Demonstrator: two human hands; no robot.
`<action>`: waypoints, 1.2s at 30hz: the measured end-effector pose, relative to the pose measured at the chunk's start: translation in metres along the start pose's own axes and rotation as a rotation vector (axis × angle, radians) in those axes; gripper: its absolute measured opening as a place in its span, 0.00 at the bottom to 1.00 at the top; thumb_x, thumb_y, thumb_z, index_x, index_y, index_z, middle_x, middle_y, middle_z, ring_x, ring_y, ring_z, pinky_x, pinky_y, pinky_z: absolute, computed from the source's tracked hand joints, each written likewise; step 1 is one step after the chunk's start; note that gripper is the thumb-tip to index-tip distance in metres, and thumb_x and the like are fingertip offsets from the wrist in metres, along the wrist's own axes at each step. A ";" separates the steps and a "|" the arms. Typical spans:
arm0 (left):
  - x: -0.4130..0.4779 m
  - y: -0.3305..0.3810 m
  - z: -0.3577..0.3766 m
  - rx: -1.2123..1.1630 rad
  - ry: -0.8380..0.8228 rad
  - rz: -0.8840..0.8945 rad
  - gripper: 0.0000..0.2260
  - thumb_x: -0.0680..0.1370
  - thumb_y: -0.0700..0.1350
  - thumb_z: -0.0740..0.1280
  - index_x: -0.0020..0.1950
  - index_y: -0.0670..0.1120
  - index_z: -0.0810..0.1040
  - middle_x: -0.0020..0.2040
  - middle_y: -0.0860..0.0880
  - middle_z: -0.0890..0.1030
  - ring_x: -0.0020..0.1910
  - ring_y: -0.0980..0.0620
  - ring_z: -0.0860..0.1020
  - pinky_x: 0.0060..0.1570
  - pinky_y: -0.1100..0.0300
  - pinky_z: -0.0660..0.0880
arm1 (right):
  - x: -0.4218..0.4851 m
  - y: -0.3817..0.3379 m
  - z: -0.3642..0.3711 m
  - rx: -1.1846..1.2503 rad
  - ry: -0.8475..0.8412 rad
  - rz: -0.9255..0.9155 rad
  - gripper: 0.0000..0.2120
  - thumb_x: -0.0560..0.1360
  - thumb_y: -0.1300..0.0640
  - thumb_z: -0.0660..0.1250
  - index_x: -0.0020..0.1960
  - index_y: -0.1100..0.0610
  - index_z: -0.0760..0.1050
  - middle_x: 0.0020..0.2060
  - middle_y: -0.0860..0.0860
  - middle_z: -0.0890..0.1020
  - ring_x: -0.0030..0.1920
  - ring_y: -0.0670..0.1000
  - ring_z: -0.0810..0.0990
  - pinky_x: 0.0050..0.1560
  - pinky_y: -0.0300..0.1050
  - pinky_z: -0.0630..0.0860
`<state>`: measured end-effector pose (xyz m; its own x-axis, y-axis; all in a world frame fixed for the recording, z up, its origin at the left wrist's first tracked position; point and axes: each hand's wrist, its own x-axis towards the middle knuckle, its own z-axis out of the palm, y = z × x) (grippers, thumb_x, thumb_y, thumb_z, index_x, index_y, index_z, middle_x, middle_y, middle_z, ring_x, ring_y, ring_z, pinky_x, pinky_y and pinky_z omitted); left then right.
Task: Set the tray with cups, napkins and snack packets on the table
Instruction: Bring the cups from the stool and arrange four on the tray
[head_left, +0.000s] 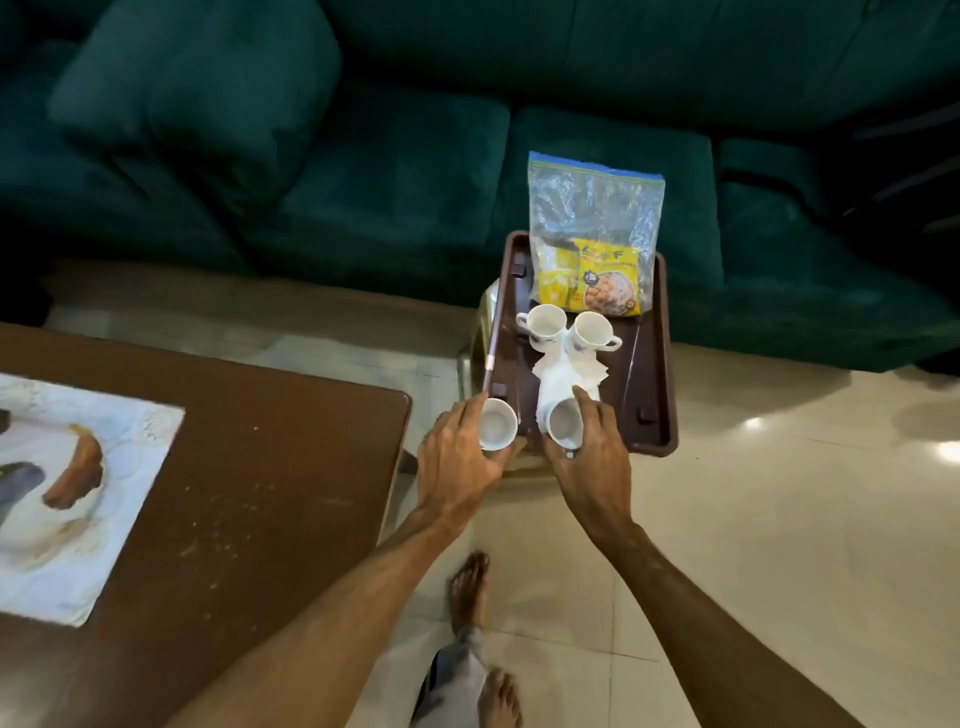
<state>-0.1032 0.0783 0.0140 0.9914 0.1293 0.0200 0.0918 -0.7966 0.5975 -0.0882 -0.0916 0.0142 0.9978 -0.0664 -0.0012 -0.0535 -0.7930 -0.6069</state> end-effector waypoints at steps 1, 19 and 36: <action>-0.013 -0.005 -0.011 0.008 0.022 -0.007 0.30 0.70 0.56 0.77 0.68 0.46 0.76 0.60 0.46 0.82 0.57 0.45 0.81 0.53 0.47 0.81 | -0.011 -0.007 0.001 -0.007 -0.004 -0.019 0.33 0.73 0.53 0.74 0.75 0.54 0.66 0.65 0.55 0.75 0.62 0.59 0.78 0.54 0.55 0.80; -0.234 -0.189 -0.246 0.095 0.217 -0.311 0.33 0.68 0.58 0.80 0.69 0.47 0.76 0.61 0.47 0.83 0.58 0.48 0.82 0.53 0.53 0.80 | -0.240 -0.220 0.091 0.109 -0.123 -0.172 0.31 0.68 0.55 0.79 0.66 0.54 0.69 0.59 0.52 0.80 0.56 0.55 0.81 0.52 0.51 0.80; -0.247 -0.442 -0.405 0.137 0.285 -0.473 0.30 0.65 0.57 0.82 0.62 0.46 0.80 0.54 0.46 0.85 0.52 0.46 0.85 0.47 0.54 0.80 | -0.298 -0.447 0.308 0.222 -0.280 -0.254 0.34 0.69 0.53 0.80 0.71 0.54 0.70 0.65 0.53 0.78 0.63 0.53 0.79 0.62 0.49 0.78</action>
<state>-0.4259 0.6378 0.0700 0.7766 0.6300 0.0025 0.5500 -0.6799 0.4850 -0.3491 0.4692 0.0417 0.9520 0.3049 -0.0263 0.1746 -0.6115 -0.7718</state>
